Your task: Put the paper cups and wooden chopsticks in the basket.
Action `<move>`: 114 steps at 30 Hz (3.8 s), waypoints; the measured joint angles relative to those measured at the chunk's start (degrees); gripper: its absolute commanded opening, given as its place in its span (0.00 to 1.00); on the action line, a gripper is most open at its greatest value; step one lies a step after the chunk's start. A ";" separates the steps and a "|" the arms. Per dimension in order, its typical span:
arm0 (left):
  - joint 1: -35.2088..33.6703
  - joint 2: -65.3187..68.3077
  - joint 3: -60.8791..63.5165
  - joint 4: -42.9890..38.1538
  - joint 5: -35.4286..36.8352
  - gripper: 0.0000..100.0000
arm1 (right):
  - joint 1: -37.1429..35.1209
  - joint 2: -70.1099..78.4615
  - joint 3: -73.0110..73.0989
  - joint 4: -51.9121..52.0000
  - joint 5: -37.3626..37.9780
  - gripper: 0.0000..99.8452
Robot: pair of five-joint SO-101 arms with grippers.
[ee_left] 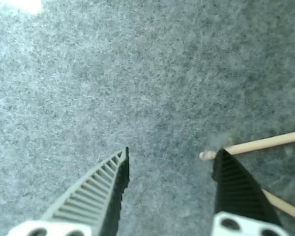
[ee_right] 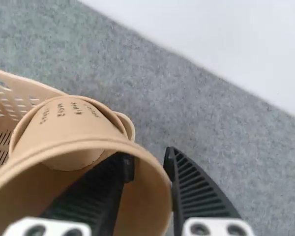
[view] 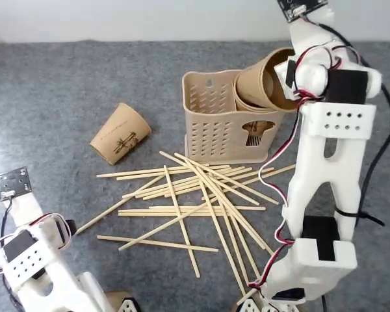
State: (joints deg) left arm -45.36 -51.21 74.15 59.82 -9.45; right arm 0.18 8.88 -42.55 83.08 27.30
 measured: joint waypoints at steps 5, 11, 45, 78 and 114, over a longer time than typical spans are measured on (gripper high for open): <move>0.00 0.00 0.00 0.00 0.00 0.27 | -3.16 0.18 0.00 -2.81 0.00 0.12; 0.00 0.00 0.00 0.00 0.00 0.27 | -6.15 0.88 0.00 -3.96 0.00 0.12; 0.00 0.00 0.00 0.00 0.00 0.27 | -2.11 -0.70 0.09 -0.44 -9.93 0.34; 13.63 0.00 -27.08 15.38 -0.09 0.27 | 0.79 -36.84 36.48 17.41 -5.98 0.01; 33.49 57.41 -94.51 36.22 3.16 0.27 | 6.86 -71.21 82.81 8.35 -14.59 0.01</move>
State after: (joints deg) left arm -11.87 6.20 -20.35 96.04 -6.29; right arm 7.03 -62.33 40.26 91.43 12.70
